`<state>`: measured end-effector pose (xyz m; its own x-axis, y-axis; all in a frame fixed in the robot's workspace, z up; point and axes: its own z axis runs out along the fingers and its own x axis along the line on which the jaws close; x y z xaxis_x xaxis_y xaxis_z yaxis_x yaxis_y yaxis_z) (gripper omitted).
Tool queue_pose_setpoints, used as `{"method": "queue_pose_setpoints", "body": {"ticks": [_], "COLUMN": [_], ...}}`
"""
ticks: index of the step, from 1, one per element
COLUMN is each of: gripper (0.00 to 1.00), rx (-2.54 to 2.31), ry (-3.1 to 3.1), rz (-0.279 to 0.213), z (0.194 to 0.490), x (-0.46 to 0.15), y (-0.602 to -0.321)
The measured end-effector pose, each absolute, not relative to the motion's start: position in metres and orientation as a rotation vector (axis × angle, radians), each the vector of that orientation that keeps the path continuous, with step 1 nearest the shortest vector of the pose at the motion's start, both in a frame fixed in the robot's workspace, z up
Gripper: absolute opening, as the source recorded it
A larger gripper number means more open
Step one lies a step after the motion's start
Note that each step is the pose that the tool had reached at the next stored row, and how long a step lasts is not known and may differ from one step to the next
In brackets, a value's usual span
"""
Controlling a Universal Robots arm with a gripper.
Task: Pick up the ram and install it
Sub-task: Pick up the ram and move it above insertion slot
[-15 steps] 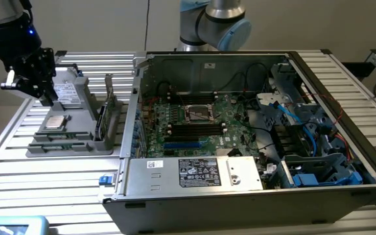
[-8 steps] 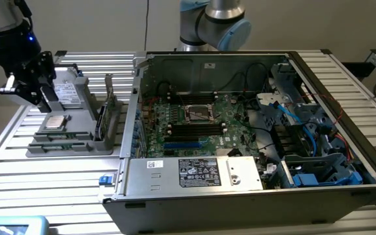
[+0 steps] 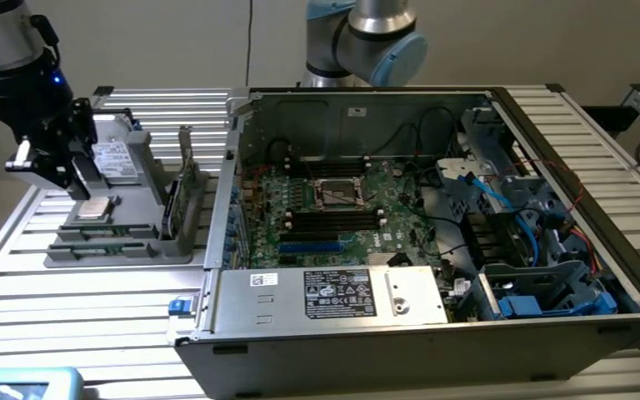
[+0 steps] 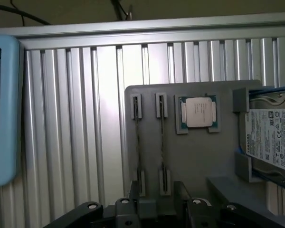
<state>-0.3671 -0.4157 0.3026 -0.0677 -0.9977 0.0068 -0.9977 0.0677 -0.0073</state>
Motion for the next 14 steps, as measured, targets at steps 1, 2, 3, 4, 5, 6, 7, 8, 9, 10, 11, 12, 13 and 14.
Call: {"method": "queue_pose_setpoints", "body": {"ticks": [1,2,3,4,5,6,7,8,9,10,11,12,13,14], "gripper": [0.42,0.42,0.42,0.42,0.42,0.42,0.42,0.42,0.42,0.42,0.42,0.42,0.42,0.42], "rx": [-2.145,-2.146,-2.147,-2.147,-2.147,-2.147,-2.148,-2.148,-2.148,-2.148,-2.149,-2.149,-2.149,-2.149], "ry": [2.295,2.294,2.294,2.293,2.293,2.293,2.293,2.293,2.292,2.292,2.292,2.292,2.291,2.291], "rz": [-0.016,-0.016,-0.016,-0.016,-0.016,-0.016,-0.016,-0.016,-0.016,-0.016,-0.016,-0.016,-0.016,-0.016], "z": [0.301,0.299,0.297,0.295,0.293,0.292,0.29,0.288,0.286,0.284,0.283,0.281,0.279,0.277], "x": [-0.367,-0.367,-0.367,-0.367,-0.367,-0.368,-0.368,-0.368,-0.368,-0.368,-0.368,-0.369,-0.369,-0.369], "y": [-0.416,-0.416,-0.416,-0.416,-0.416,-0.416,-0.417,-0.419,-0.421,-0.422,-0.424,-0.425,-0.426,-0.427]}}
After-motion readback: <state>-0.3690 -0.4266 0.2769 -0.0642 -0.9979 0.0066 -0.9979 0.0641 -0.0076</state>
